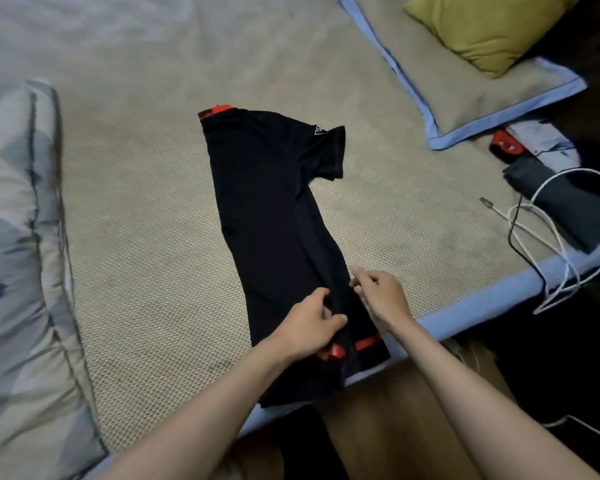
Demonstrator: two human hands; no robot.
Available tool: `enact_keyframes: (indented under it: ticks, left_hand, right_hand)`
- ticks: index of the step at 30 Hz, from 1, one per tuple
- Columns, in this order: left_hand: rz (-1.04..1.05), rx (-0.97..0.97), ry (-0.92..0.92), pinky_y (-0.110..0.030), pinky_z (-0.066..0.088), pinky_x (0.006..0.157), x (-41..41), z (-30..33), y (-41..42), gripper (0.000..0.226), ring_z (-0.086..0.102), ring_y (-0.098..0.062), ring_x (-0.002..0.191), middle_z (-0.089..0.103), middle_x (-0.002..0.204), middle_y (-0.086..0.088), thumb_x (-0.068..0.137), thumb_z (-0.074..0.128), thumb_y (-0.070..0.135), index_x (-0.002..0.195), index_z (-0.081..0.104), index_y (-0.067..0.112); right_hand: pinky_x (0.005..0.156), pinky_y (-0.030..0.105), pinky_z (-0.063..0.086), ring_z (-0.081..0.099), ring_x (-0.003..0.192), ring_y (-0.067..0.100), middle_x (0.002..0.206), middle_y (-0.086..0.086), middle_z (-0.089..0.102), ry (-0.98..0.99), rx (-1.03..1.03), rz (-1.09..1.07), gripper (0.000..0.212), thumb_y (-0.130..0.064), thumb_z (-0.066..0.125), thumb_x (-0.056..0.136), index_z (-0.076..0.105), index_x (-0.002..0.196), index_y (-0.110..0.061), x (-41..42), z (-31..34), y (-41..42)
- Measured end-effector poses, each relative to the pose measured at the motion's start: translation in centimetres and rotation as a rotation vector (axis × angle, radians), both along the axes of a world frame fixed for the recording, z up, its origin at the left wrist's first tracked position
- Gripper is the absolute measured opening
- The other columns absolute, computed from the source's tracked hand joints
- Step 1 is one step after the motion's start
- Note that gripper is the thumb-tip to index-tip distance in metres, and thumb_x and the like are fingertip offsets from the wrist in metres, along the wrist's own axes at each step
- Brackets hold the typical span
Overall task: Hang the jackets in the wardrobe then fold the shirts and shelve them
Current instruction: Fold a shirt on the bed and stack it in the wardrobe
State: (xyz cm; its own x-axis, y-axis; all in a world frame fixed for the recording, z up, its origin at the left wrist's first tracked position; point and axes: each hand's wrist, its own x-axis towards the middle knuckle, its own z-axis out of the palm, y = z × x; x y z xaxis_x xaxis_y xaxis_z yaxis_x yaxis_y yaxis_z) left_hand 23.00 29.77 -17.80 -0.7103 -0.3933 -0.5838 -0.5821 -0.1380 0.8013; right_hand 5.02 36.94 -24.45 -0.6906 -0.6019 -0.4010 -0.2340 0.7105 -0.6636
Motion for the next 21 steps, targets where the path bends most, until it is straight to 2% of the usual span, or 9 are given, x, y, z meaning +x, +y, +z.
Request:
enact_keyframes:
  ticks: [2,3,5,7,11,12,14,16,21]
  left_hand:
    - [-0.02,0.284,0.025,-0.031,0.06,0.06,-0.9,-0.7,1.5,0.07,0.072,-0.022,0.081,0.063,0.116,-0.004,0.099,0.059,0.019,0.156,0.02,0.018]
    - [-0.051,0.278,0.007,-0.031,0.06,0.065,-0.9,-1.5,2.0,0.072,0.07,-0.021,0.088,0.061,0.12,-0.003,0.097,0.06,0.02,0.156,0.019,0.019]
    - [-0.21,-0.073,-0.129,-0.036,0.056,0.089,0.1,-3.1,2.4,0.064,0.064,-0.019,0.107,0.058,0.123,0.0,0.092,0.065,0.027,0.148,0.035,0.019]
    - [-0.324,-0.348,-0.291,-0.042,0.049,0.099,1.8,-4.8,2.6,0.054,0.058,-0.023,0.116,0.054,0.124,-0.001,0.086,0.066,0.035,0.133,0.043,0.02]
    - [-0.495,-0.429,-0.503,-0.048,0.049,0.097,4.2,-6.3,3.2,0.06,0.057,-0.031,0.119,0.049,0.131,-0.005,0.087,0.066,0.041,0.132,0.035,0.019]
    - [-0.541,-0.446,-0.51,-0.048,0.049,0.097,4.3,-6.6,3.4,0.063,0.058,-0.032,0.119,0.048,0.133,-0.006,0.087,0.066,0.04,0.136,0.032,0.018]
    - [-0.593,-0.453,-0.495,-0.048,0.049,0.098,4.4,-7.1,3.5,0.066,0.058,-0.033,0.118,0.05,0.133,-0.008,0.088,0.066,0.04,0.138,0.029,0.017]
    - [-0.626,-0.375,-0.49,-0.045,0.048,0.1,4.2,-7.2,3.4,0.063,0.057,-0.033,0.119,0.053,0.132,-0.01,0.088,0.066,0.04,0.136,0.032,0.017]
    - [-0.736,-0.183,-0.562,-0.03,0.05,0.081,2.5,-6.5,1.2,0.044,0.066,-0.025,0.105,0.068,0.118,-0.011,0.088,0.067,0.035,0.124,0.057,0.012]
  right_hand:
    - [0.07,0.034,0.048,0.064,0.07,0.017,0.074,-0.001,0.07,-0.302,0.051,-0.045,0.059,-0.067,0.059,0.087,0.073,0.082,-0.01,0.5,1.5,0.0]
    - [0.069,0.033,0.047,0.064,0.073,0.017,0.079,0.0,0.068,-0.377,0.123,0.007,0.062,-0.07,0.065,0.08,0.07,0.088,-0.009,0.7,1.7,0.2]
    - [0.073,0.031,0.048,0.065,0.089,0.017,0.093,-0.002,0.067,-0.361,0.265,0.142,0.05,-0.057,0.078,0.075,0.064,0.097,-0.015,1.3,0.9,1.1]
    - [0.079,0.031,0.05,0.067,0.097,0.02,0.096,-0.002,0.068,-0.228,0.344,0.236,0.024,-0.029,0.081,0.081,0.062,0.089,-0.017,1.6,-0.3,2.0]
    - [0.089,0.037,0.059,0.074,0.091,0.018,0.089,0.0,0.076,-0.349,0.172,0.12,0.01,-0.011,0.077,0.085,0.069,0.081,-0.016,0.7,-1.8,3.2]
    - [0.083,0.032,0.061,0.075,0.086,0.014,0.09,0.001,0.077,-0.415,0.108,0.083,0.009,-0.008,0.077,0.086,0.07,0.084,-0.013,0.3,-1.8,3.6]
    - [0.059,0.02,0.055,0.071,0.067,0.005,0.078,-0.003,0.076,-0.459,0.075,0.066,0.011,-0.006,0.077,0.087,0.066,0.087,-0.006,-0.3,-1.6,4.4]
    - [0.047,0.017,0.045,0.058,0.047,-0.003,0.051,-0.016,0.062,-0.366,0.154,0.123,0.023,-0.007,0.079,0.086,0.058,0.077,-0.009,-0.6,-1.8,5.1]
    - [0.059,0.031,0.047,0.052,0.051,0.008,0.046,-0.013,0.049,-0.213,0.267,0.178,0.045,-0.023,0.087,0.078,0.046,0.062,-0.018,-1.3,-3.1,5.1]
